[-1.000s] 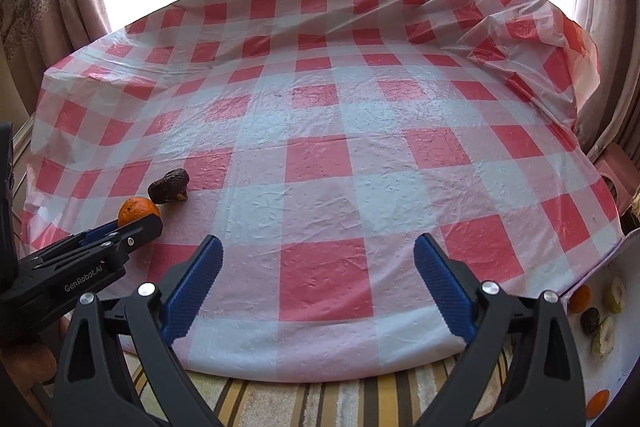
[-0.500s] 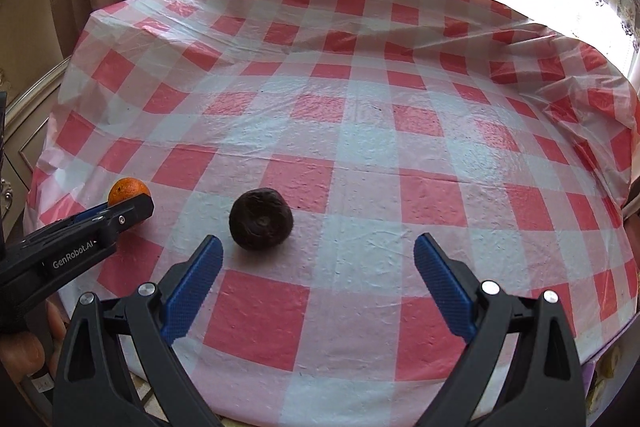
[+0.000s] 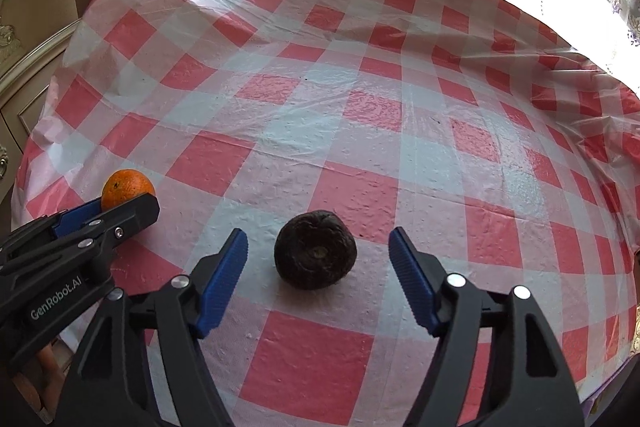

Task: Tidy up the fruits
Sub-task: 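Grasp the orange with the left gripper while the right grasps the dark fruit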

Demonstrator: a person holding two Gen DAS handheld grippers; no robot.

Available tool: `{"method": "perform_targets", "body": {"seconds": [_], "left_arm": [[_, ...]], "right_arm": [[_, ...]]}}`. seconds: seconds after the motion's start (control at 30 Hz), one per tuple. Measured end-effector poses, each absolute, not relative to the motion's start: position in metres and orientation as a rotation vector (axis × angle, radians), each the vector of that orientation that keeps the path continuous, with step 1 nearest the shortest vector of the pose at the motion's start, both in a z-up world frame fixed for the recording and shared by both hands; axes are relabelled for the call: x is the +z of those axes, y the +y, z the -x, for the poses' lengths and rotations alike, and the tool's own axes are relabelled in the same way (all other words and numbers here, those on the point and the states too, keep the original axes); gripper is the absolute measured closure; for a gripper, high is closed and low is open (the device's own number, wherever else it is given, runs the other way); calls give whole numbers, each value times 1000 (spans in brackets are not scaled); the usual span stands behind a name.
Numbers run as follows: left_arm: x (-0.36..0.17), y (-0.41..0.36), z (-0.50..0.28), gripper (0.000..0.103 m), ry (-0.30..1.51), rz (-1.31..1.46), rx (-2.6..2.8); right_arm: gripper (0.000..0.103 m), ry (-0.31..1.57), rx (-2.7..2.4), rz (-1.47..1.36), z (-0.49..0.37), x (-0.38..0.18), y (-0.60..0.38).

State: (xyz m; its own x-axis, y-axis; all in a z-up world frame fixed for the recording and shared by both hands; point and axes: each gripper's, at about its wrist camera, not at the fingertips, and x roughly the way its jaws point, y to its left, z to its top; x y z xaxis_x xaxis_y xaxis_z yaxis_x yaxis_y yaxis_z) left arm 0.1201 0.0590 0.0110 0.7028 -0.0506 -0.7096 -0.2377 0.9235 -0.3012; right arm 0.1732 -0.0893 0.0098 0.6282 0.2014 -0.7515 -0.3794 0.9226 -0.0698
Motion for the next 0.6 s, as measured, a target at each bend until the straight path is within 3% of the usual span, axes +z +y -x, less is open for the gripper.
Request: {"method": "perform_targets", "body": {"seconds": [0.07, 0.1, 0.6], "left_arm": [[11, 57, -119, 64, 787, 379, 108], [12, 56, -119, 64, 785, 371, 109], [19, 36, -119, 64, 762, 292, 95]], "right_arm": [[60, 851, 355, 215, -176, 6, -90], [61, 856, 358, 211, -177, 4, -91], [62, 813, 351, 114, -164, 13, -118]]}}
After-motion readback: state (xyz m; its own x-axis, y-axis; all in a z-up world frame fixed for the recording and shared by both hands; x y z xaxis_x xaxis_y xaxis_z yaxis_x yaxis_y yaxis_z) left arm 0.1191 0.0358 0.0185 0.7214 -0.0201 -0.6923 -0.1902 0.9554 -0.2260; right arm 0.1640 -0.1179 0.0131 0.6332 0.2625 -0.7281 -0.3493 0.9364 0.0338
